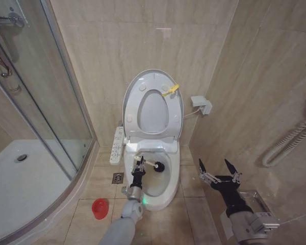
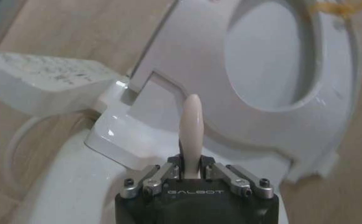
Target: Open the toilet lid, clean the toilet bowl with a toilet brush, close the toilet lid, and flush.
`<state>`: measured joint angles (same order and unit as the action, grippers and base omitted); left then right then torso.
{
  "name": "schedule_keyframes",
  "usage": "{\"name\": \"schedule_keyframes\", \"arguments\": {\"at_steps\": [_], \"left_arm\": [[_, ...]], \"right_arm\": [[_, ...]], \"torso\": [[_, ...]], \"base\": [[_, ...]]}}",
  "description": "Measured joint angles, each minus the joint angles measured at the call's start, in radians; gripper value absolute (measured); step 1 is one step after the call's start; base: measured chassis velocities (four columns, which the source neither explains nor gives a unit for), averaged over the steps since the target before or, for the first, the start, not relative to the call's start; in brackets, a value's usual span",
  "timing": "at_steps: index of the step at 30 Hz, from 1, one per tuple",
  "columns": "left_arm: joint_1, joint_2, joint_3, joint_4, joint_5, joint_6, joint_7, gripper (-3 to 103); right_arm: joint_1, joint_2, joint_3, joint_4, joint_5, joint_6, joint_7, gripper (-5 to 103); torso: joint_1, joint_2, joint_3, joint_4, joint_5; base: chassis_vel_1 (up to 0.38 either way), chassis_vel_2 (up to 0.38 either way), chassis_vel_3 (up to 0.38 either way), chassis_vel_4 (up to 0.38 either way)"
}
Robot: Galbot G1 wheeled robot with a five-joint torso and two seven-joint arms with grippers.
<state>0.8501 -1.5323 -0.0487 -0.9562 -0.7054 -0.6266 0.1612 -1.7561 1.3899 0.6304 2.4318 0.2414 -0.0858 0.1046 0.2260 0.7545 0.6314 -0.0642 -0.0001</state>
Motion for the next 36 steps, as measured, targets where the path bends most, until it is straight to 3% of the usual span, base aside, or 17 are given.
{"name": "schedule_keyframes", "arguments": {"at_steps": [1,3,4,5,7,14,19,21,25,28,32,36], "left_arm": [[0.0,0.0,0.0,0.0,0.0,0.0,0.0,19],[0.006,0.023,-0.009,0.007,0.078,-0.002,-0.002,19],[0.006,0.041,-0.024,0.024,0.16,-0.013,-0.003,19],[0.006,0.047,-0.027,0.024,0.167,-0.018,-0.002,19],[0.006,0.047,-0.024,0.017,0.146,-0.019,0.002,19],[-0.012,0.013,0.003,-0.025,-0.097,-0.022,0.057,19],[-0.005,0.019,0.008,-0.026,-0.113,-0.015,0.082,19],[0.008,0.036,0.014,-0.039,-0.089,-0.007,0.081,19],[0.038,0.089,-0.014,-0.026,0.143,-0.025,0.086,19],[0.049,0.114,-0.025,-0.04,0.211,-0.039,0.086,19],[0.053,0.131,-0.025,-0.085,0.22,-0.042,0.071,19],[0.06,0.155,-0.009,-0.163,0.158,-0.027,0.058,19]], "right_arm": [[0.0,0.0,0.0,0.0,0.0,0.0,0.0,100],[0.0,0.0,0.0,0.0,0.0,0.0,0.0,100],[0.0,0.0,0.0,0.0,0.0,0.0,0.0,100],[0.0,0.0,0.0,0.0,0.0,0.0,0.0,100],[0.0,0.0,0.0,0.0,0.0,0.0,0.0,100],[0.0,0.0,0.0,0.0,0.0,0.0,0.0,100],[0.0,0.0,0.0,0.0,0.0,0.0,0.0,100],[0.0,0.0,0.0,0.0,0.0,0.0,0.0,100],[0.0,0.0,0.0,0.0,0.0,0.0,0.0,100],[0.0,0.0,0.0,0.0,0.0,0.0,0.0,100],[0.0,0.0,0.0,0.0,0.0,0.0,0.0,100],[0.0,0.0,0.0,0.0,0.0,0.0,0.0,100]], "torso": [[0.0,0.0,0.0,0.0,0.0],[0.0,0.0,0.0,0.0001,0.0001],[0.0,0.0,0.0,0.0001,-0.0001],[0.0,0.0,0.0,0.0001,0.0],[0.0,0.0,0.0,0.0001,-0.0001],[0.0,0.0,0.0,-0.0001,0.0],[0.0,0.0,0.0,0.0,0.0001],[0.0,0.0,0.0,0.0003,0.0],[0.0,0.0,0.0,0.0003,0.0],[0.0,0.0,0.0,0.0005,0.0001],[0.0,0.0,0.0,-0.0001,0.0],[0.0,0.0,0.0,0.0001,0.0001]], "base": [[0.0,0.0,0.0,0.0],[0.0,0.0,0.0,0.0],[0.0,0.0,0.0,0.0],[0.0,0.0,0.0,0.0],[0.0,0.0,0.0,0.0],[0.0,0.0,0.0,0.0],[0.0,0.0,0.0,0.0],[0.0,0.0,0.0,0.0],[0.0,0.0,0.0,0.0],[0.0,0.0,0.0,0.0],[0.0,0.0,0.0,0.0],[0.0,0.0,0.0,0.0]]}}
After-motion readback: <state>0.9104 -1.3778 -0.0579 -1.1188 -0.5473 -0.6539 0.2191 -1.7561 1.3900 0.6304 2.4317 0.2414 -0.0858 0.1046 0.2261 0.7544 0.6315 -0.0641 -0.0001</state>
